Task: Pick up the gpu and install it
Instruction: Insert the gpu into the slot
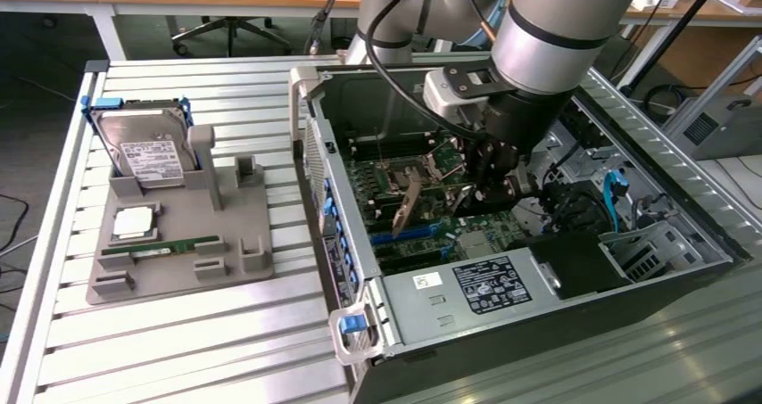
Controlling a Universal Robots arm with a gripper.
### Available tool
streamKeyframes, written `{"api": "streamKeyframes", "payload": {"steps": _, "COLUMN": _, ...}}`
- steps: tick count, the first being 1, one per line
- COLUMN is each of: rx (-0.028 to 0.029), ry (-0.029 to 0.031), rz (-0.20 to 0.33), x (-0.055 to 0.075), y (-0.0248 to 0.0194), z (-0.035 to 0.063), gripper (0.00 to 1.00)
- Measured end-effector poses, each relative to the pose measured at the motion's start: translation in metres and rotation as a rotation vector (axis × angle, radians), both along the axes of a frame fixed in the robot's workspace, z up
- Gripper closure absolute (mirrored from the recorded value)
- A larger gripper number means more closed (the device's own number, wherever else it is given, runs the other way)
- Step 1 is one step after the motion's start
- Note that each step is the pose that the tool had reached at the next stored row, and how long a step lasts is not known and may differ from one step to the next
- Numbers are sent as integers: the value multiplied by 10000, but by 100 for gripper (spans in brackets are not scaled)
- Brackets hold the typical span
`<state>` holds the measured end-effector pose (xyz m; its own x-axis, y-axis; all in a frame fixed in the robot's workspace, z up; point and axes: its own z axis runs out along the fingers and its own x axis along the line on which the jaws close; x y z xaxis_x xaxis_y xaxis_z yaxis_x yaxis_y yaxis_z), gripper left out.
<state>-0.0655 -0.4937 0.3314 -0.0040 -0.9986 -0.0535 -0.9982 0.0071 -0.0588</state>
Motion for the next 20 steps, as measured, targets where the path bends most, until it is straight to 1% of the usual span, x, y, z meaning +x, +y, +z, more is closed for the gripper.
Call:
{"api": "streamKeyframes", "payload": {"steps": 2, "rx": -1, "ry": 0, "rz": -1, "x": -11, "y": 0, "z": -3, "gripper": 73}}
{"api": "streamKeyframes", "payload": {"steps": 3, "rx": -4, "ry": -1, "rz": 0, "x": -18, "y": 8, "z": -11, "gripper": 73}}
{"api": "streamKeyframes", "payload": {"steps": 4, "rx": -20, "ry": 0, "rz": 1, "x": -18, "y": 23, "z": -17, "gripper": 73}}
{"api": "streamKeyframes", "payload": {"steps": 5, "rx": -23, "ry": 0, "rz": 0, "x": -19, "y": 25, "z": -32, "gripper": 73}}
{"api": "streamKeyframes", "payload": {"steps": 8, "rx": -24, "ry": 0, "rz": 1, "x": -32, "y": 25, "z": -55, "gripper": 73}}
{"api": "streamKeyframes", "payload": {"steps": 12, "rx": -23, "ry": 0, "rz": 1, "x": -108, "y": 25, "z": -113, "gripper": 73}}
{"api": "streamKeyframes", "payload": {"steps": 20, "rx": -23, "ry": 0, "rz": 1, "x": -128, "y": 25, "z": -131, "gripper": 73}}
